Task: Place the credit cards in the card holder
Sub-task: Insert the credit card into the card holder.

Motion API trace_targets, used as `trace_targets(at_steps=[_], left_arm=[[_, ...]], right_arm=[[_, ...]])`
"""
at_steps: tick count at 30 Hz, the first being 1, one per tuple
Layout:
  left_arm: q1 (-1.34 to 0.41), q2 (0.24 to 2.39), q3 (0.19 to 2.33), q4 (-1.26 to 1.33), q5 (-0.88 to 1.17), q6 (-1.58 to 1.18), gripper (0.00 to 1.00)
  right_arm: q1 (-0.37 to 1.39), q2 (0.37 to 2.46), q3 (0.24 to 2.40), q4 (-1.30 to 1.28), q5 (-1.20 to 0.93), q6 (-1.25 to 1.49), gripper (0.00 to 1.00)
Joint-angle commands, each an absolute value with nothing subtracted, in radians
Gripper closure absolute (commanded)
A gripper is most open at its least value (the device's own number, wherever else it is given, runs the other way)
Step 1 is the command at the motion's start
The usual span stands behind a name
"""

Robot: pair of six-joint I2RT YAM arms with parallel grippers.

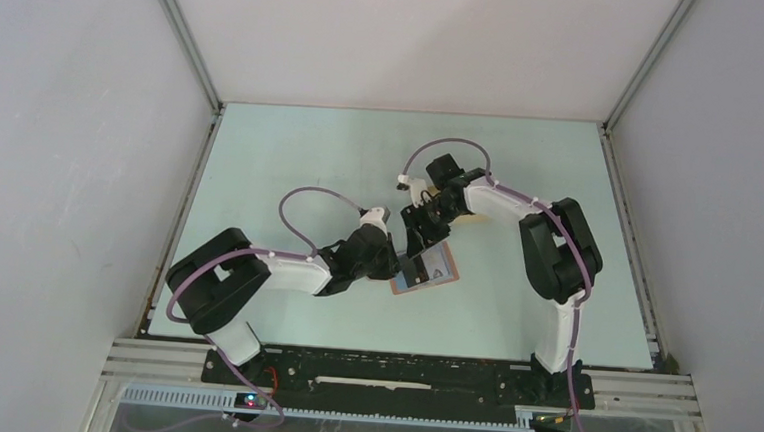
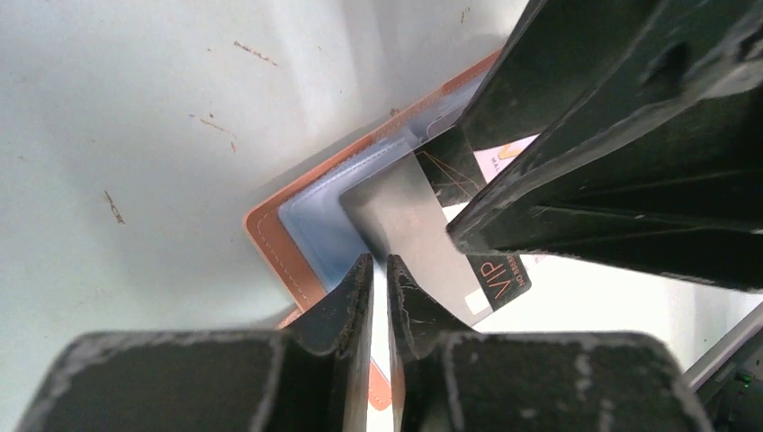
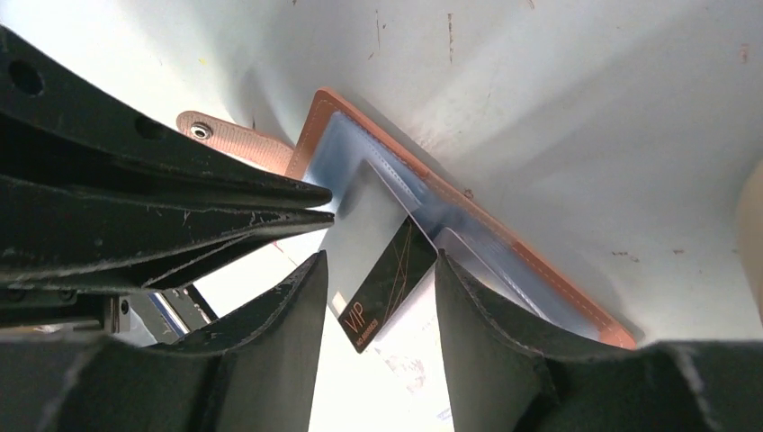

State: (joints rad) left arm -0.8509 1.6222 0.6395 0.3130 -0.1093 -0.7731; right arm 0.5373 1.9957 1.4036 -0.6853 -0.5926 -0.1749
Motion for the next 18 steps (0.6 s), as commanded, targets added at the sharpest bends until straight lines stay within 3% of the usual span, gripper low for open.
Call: trace_targets(at_steps=[1, 10, 12, 15, 18], left_arm=[[-0.854, 1.574, 0.603, 0.356, -0.112, -0.747, 0.85], [-0.855, 1.490, 0.524, 0.431, -0.106, -0.753, 0.85], [-0.855, 1.460, 0.510, 0.427, -0.114, -0.752, 0.85], [-0.855, 1.450, 0.506, 0.403, -0.125, -0.752, 0.86], [-0.855, 1.466, 0.518, 0.379, -0.127, -0.755, 0.88]], right_arm=[[0.547, 1.916, 1.410, -0.713, -0.555, -0.218, 0.44], [0.539, 1.881, 1.397, -0.717, -0.528, -0.249, 0.46], [0.539, 1.867, 1.381, -0.715, -0.502, -0.260, 0.55], [0.539, 1.878, 1.373, -0.728, -0.491, -0.263, 0.79], [0.539, 1.904, 1.373, -0.730, -0.462, -0.253, 0.89]])
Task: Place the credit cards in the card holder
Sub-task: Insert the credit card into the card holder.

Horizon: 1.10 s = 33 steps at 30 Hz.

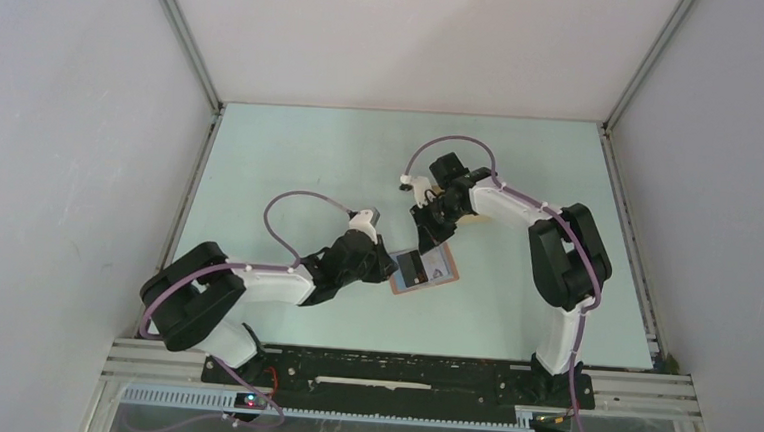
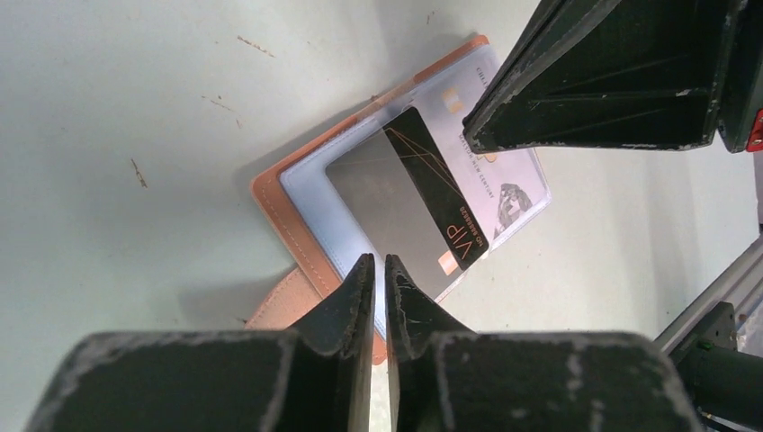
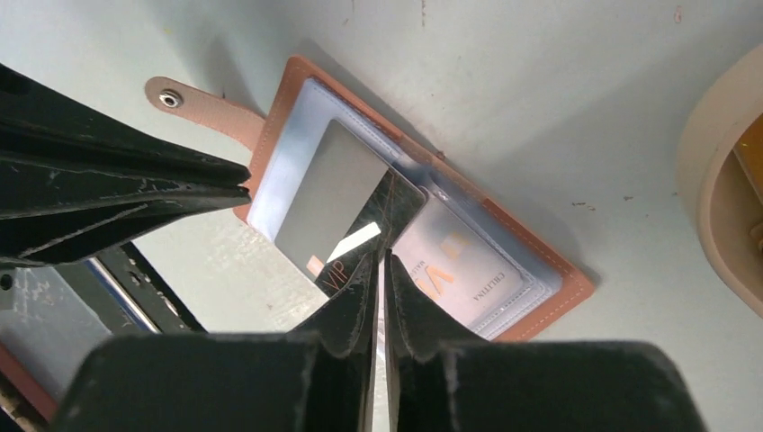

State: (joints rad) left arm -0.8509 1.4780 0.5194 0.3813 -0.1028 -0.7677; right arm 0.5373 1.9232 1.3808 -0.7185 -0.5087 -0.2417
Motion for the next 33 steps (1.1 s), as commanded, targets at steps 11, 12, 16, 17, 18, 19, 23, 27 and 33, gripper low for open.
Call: trace_targets(at_steps=[11, 12, 16, 17, 18, 19, 23, 27, 33], left_arm=[[-0.854, 1.528, 0.594, 0.264, -0.132, -0.756, 0.91], [-0.854, 1.535, 0.600, 0.260, -0.129, -0.755, 0.91], [-0.855, 1.543, 0.606, 0.257, -0.125, -0.753, 0.91], [-0.855, 1.544, 0.606, 0.257, -0.125, -0.753, 0.91], [-0.854, 1.546, 0.607, 0.258, -0.124, -0.753, 0.91], [-0.854, 1.547, 0.607, 0.258, -0.122, -0.752, 0.91], [-0.855, 1.549, 0.607, 0.259, -0.123, -0.752, 0.91], [-0.855, 1.547, 0.605, 0.264, -0.123, -0.752, 0.91], [-0.856, 1.490, 0.542, 0.357, -0.114, -0.750, 0.86]], right_arm=[[0.545, 1.969, 1.373, -0.730, -0.424, -0.237, 0.96], [0.548, 1.976, 1.375, -0.730, -0.429, -0.234, 0.95], [0.564, 1.999, 1.385, -0.733, -0.453, -0.225, 0.96], [0.567, 2.005, 1.387, -0.737, -0.463, -0.222, 0.96], [0.570, 2.013, 1.392, -0.737, -0.471, -0.217, 0.96], [0.573, 2.019, 1.396, -0.736, -0.478, -0.213, 0.96], [0.582, 2.043, 1.407, -0.732, -0.527, -0.191, 0.96], [0.580, 2.061, 1.415, -0.737, -0.578, -0.180, 0.96], [0.553, 2.009, 1.412, -0.745, -0.590, -0.214, 0.96]])
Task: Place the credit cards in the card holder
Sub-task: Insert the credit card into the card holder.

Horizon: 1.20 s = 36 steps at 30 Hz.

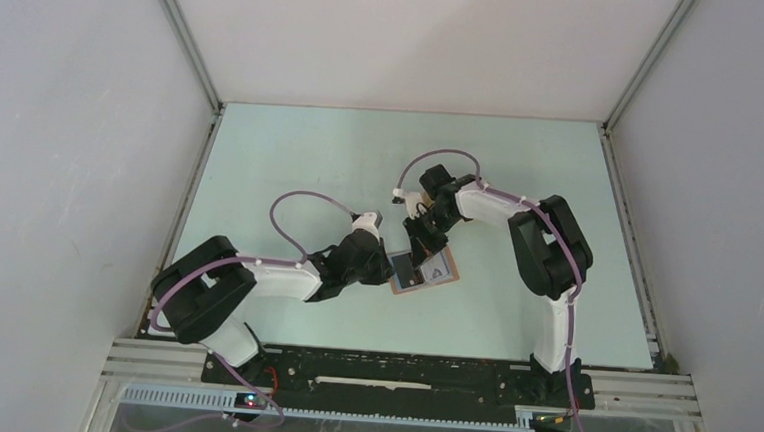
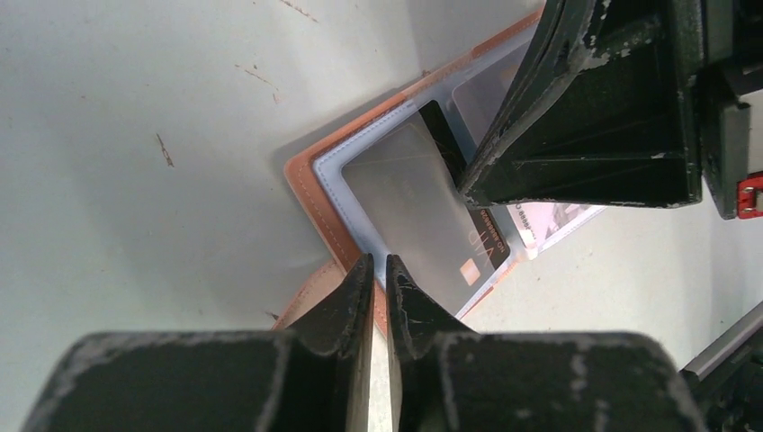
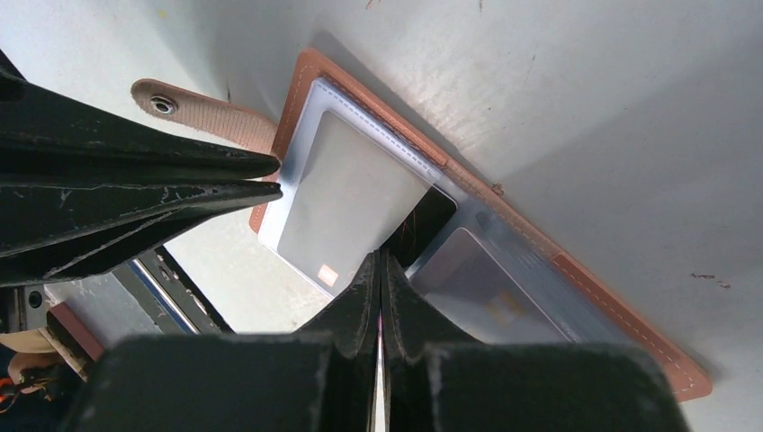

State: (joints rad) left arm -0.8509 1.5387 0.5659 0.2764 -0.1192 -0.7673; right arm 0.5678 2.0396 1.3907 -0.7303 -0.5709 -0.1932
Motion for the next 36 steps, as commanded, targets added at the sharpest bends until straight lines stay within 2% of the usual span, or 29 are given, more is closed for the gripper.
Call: trace_targets(at_steps=[1, 12, 15, 20, 25, 30, 36], left_arm=[[-0.855, 1.472, 0.527, 0.377, -0.112, -0.749, 0.85], [-0.853, 1.327, 0.333, 0.680, -0.012, -0.765, 0.74], [-0.841, 1.320, 0.280, 0.810, 0.020, -0.805, 0.65], [-0.796, 1.371, 0.234, 0.958, 0.088, -0.888, 0.55], [-0.779, 1.507, 0.225, 1.132, 0.139, -0.992, 0.53], [-0.779, 1.574, 0.232, 1.102, 0.094, -1.026, 0.53], [-0.809, 1.523, 0.300, 0.824, 0.004, -0.991, 0.52]], right_arm=[[0.548, 1.997, 1.411, -0.750, -0.595, -0.225, 0.96], [0.540, 1.815, 1.380, -0.766, -0.656, -0.367, 0.91], [0.533, 1.772, 1.352, -0.738, -0.678, -0.376, 0.90], [0.520, 1.773, 1.336, -0.724, -0.682, -0.365, 0.88], [0.521, 1.835, 1.336, -0.715, -0.678, -0.329, 0.89], [0.533, 1.905, 1.344, -0.708, -0.636, -0.291, 0.89], [0.556, 1.960, 1.366, -0.714, -0.574, -0.272, 0.88]])
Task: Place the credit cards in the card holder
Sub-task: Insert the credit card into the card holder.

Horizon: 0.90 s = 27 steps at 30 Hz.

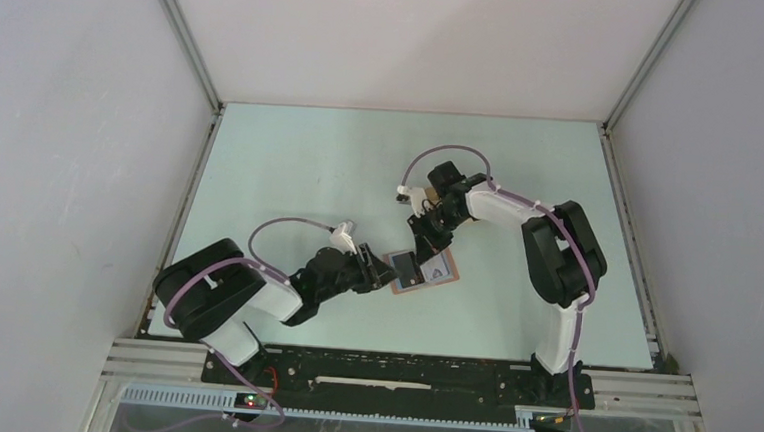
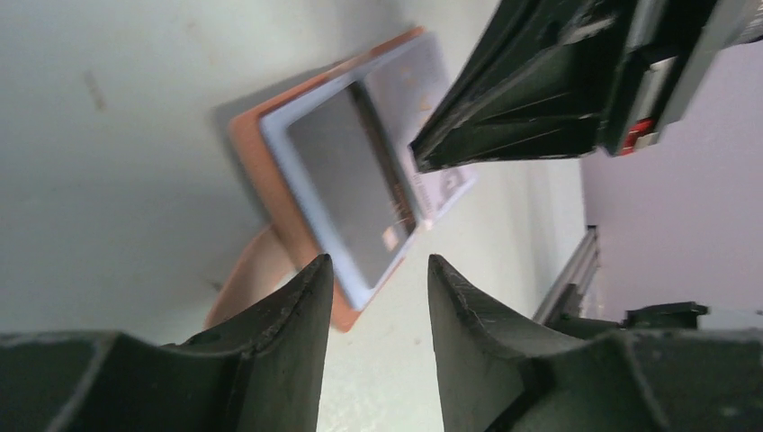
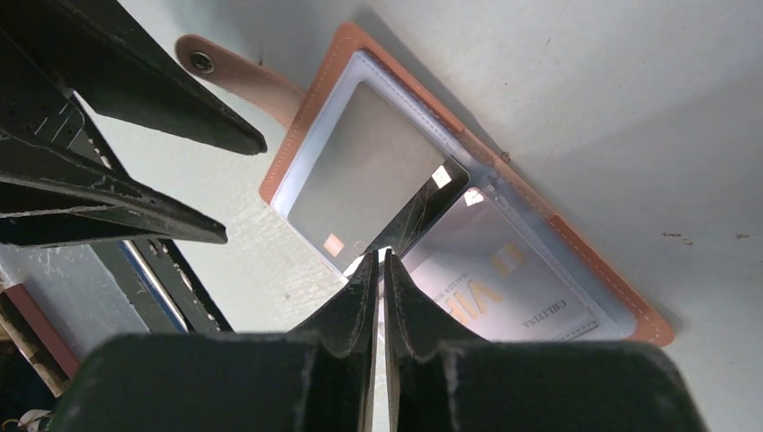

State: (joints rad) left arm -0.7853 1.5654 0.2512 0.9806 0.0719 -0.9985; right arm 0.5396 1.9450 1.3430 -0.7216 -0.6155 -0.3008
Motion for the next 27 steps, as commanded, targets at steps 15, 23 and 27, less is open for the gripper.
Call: trace_targets(at_steps=[15, 23, 27], left_arm=[[-0.833, 1.513, 0.350, 0.730, -0.037, -0.956, 0.52], [-0.836, 1.493, 0.321, 0.788, -0.038, -0.952, 0.55], [-0.835, 1.459, 0.303, 0.799, -0.051, -0.948, 0.56]], right_arm=[[0.561, 2.019, 1.387, -0.735, -0.544, -0.262, 0.88], [0.565, 2.025, 1.392, -0.739, -0.549, -0.261, 0.88], [0.565, 2.029, 1.392, -0.741, -0.549, -0.260, 0.88]])
